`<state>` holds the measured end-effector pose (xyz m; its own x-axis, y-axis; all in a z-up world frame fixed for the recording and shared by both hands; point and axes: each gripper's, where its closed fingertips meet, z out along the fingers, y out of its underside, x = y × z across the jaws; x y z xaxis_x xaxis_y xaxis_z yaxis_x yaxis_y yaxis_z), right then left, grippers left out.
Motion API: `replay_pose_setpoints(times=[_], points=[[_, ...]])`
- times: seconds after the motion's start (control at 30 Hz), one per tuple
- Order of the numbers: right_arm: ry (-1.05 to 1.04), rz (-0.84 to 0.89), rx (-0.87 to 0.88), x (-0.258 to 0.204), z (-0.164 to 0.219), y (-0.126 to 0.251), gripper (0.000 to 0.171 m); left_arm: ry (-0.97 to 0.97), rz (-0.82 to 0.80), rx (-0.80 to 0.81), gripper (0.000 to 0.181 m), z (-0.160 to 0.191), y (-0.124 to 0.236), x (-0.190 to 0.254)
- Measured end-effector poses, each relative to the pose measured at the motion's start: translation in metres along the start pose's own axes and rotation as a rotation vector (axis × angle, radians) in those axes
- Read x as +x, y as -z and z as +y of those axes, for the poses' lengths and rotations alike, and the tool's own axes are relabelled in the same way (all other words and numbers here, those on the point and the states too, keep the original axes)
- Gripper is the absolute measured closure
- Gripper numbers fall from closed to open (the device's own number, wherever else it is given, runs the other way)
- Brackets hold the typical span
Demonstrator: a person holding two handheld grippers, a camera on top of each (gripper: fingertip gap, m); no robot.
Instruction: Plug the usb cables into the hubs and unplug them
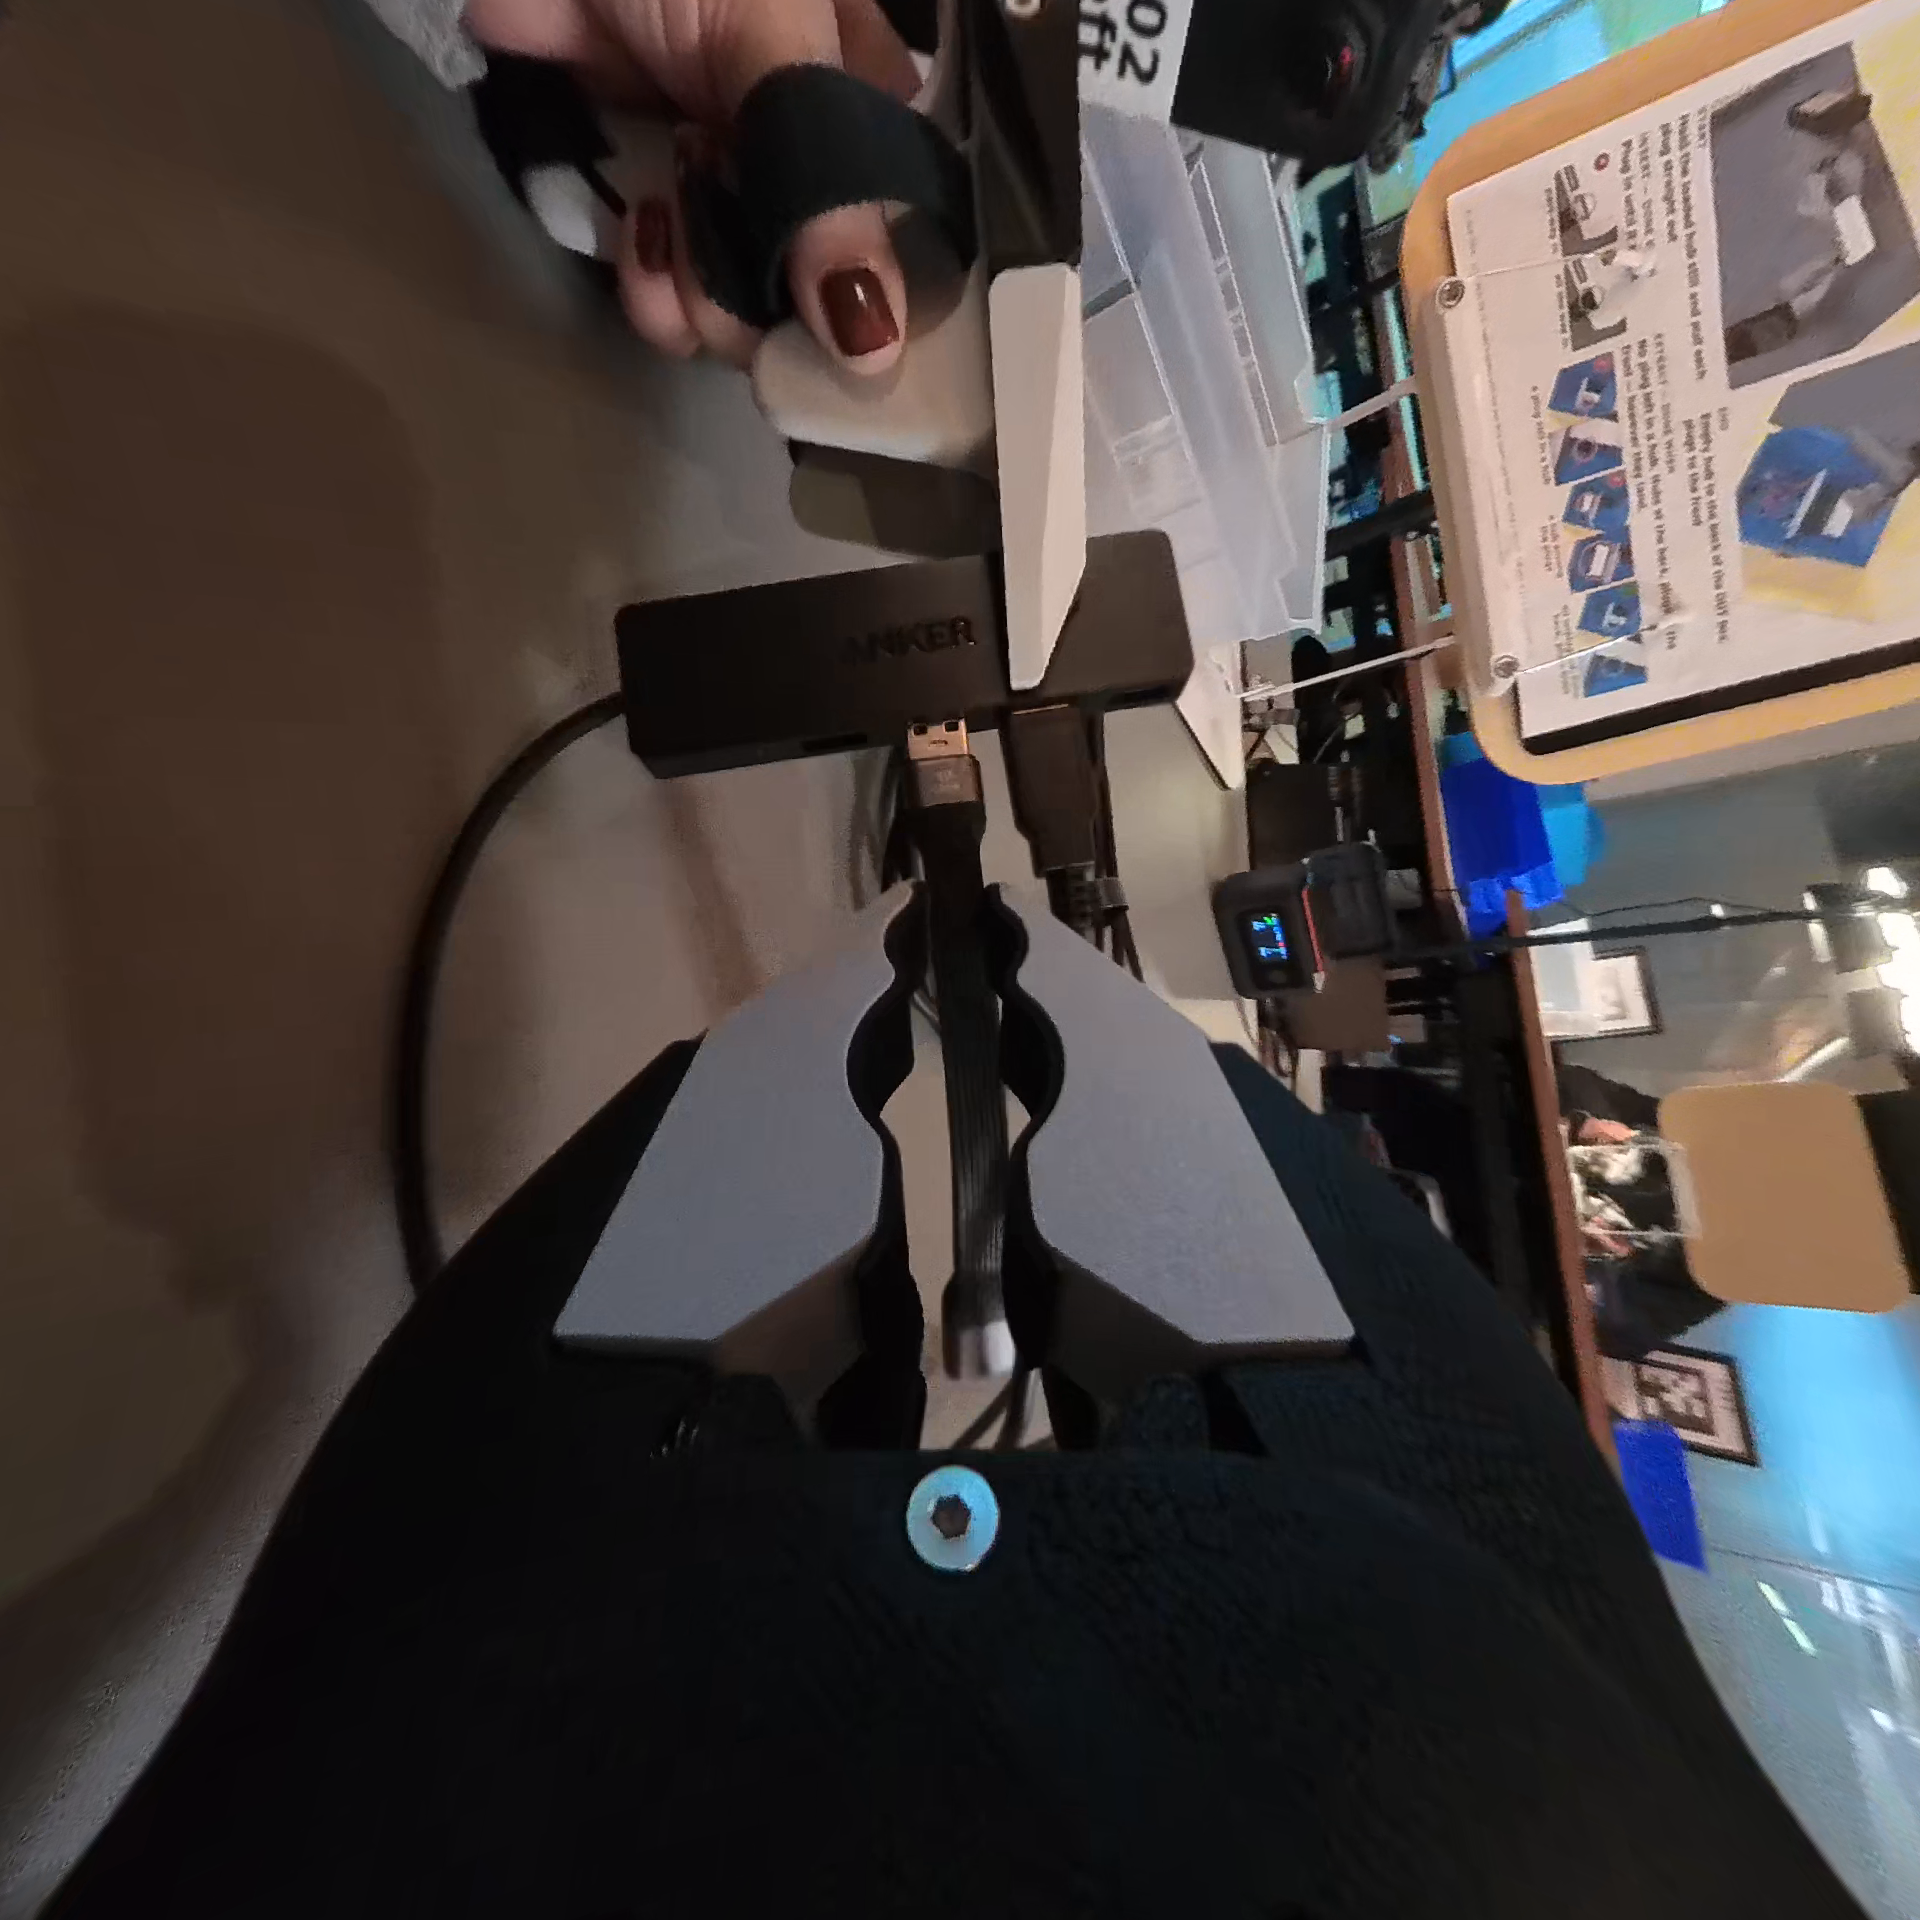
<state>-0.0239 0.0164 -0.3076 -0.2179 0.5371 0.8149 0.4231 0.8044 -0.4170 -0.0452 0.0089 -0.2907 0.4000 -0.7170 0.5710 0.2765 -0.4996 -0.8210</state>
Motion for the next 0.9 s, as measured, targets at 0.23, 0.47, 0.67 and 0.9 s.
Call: replay_pose_setpoints(times=[0.23, 0.47, 0.67, 0.9], points=[[-0.089, -0.02, 0.038, -0.005, -0.007, -0.006, 0.163, 0.002, -0.027, -0.015, 0.173, 0.002, -0.001, -0.004], [-0.001, -0.075, 0.228, -0.034, -0.068, -0.013, 0.171, -0.065, -0.048, -0.145, 0.172, 0.023, -0.035, 0.001], [-0.27, -0.071, 0.22, -0.011, -0.04, 0.004, 0.171, -0.012, -0.045, -0.08, 0.173, 0.013, -0.03, -0.003], [-0.624, -0.34, 0.115, -0.015, -0.013, 0.026, 0.149, -0.031, 0.0, 0.047, 0.173, -0.005, -0.018, 0.004]])
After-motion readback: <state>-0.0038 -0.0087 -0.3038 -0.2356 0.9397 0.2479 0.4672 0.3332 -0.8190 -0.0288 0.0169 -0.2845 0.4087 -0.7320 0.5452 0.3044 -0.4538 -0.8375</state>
